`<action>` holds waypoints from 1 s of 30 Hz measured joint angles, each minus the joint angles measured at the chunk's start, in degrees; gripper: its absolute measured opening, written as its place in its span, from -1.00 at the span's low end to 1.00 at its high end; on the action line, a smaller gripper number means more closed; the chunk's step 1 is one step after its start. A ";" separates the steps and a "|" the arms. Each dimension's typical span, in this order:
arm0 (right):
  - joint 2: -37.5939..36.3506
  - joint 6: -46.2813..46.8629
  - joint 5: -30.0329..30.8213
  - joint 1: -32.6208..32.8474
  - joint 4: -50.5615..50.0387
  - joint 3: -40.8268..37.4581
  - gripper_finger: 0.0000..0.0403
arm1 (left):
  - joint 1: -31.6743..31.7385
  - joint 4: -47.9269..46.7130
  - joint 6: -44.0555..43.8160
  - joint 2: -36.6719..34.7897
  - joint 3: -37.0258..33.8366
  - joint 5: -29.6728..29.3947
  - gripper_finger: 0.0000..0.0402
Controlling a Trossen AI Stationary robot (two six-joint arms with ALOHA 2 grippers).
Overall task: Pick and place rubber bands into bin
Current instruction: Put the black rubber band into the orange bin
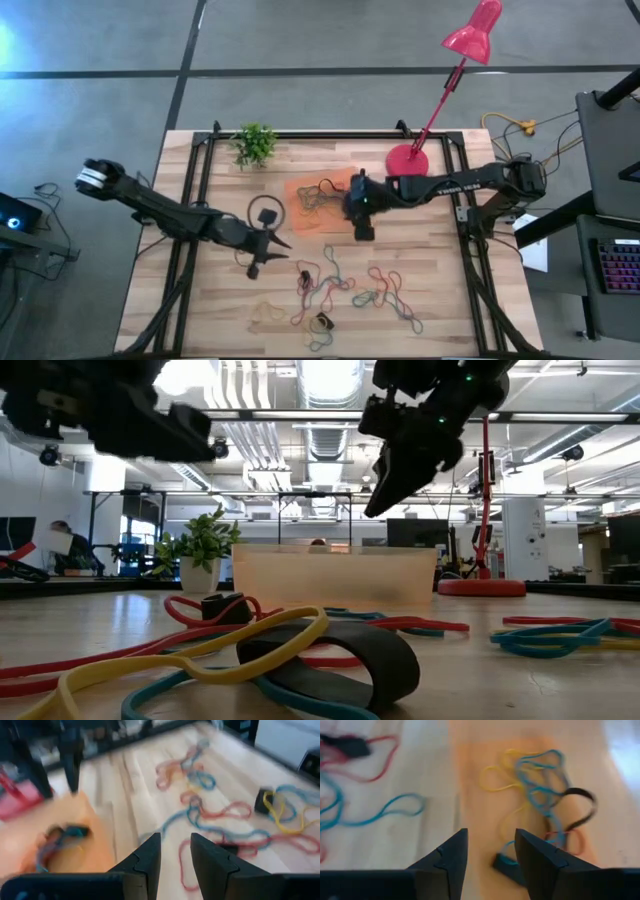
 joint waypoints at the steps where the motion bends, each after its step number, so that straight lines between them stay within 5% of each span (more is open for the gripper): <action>1: -0.02 0.02 0.00 1.00 0.05 -0.42 -0.26 | 0.00 -0.06 -1.02 1.79 0.46 0.11 -0.55; 8: -0.02 4.55 -0.09 7.87 0.12 -2.70 -0.35 | 0.02 -3.24 -1.67 12.17 7.82 1.35 -0.55; 22: -0.09 13.06 4.23 19.32 0.38 -4.20 -0.50 | 0.37 -37.01 7.07 27.98 30.60 5.94 -0.55; 30: -0.09 16.51 7.46 21.84 0.55 -4.91 -0.57 | 0.39 -37.03 6.87 32.52 33.68 7.74 -0.55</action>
